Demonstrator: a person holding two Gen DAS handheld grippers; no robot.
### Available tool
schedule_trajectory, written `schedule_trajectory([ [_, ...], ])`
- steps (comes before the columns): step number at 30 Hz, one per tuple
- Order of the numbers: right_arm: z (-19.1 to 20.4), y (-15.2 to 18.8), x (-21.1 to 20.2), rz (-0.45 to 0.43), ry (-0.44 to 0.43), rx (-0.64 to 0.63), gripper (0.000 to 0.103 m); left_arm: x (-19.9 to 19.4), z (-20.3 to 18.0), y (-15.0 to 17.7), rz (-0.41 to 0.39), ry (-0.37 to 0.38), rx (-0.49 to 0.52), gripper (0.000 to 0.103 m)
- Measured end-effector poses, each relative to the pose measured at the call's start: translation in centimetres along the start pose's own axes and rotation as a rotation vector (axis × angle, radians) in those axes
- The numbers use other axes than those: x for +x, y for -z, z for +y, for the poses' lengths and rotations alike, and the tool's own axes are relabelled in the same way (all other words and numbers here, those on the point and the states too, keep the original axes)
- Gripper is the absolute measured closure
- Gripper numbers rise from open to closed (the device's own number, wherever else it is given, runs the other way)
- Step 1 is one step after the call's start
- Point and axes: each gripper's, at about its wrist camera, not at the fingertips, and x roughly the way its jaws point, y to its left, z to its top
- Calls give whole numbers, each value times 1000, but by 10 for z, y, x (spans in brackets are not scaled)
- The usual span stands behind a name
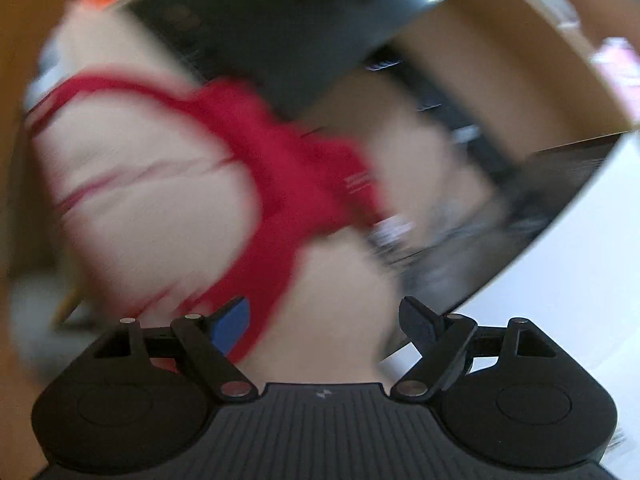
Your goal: Fold clothes
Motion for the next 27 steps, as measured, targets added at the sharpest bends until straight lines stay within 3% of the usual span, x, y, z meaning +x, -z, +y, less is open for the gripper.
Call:
schedule_trajectory([
  [2,19,17,4,18,-31,-29,21,4,2,7,-2,2,15,5],
  [10,72,34,16,-107,48,-36,20,14,-2,27,-3,36,117,5],
  [12,76,30,13,-158,116,-42,20,11,-1,23,-13,21,117,5],
  [16,41,-5,5,-231,344,38,18,7,5,5,-13,-19,91,5],
  [19,4,-36,5,-236,407,99,17,1,5,-10,-14,0,86,5],
  [23,-37,-69,11,-266,398,134,17,-13,-9,-22,-57,73,138,5],
  [26,-52,-76,21,-282,370,121,17,-3,-23,-24,-23,105,163,5],
  [27,-54,-76,24,-281,359,112,17,2,-26,-24,-17,84,168,4],
])
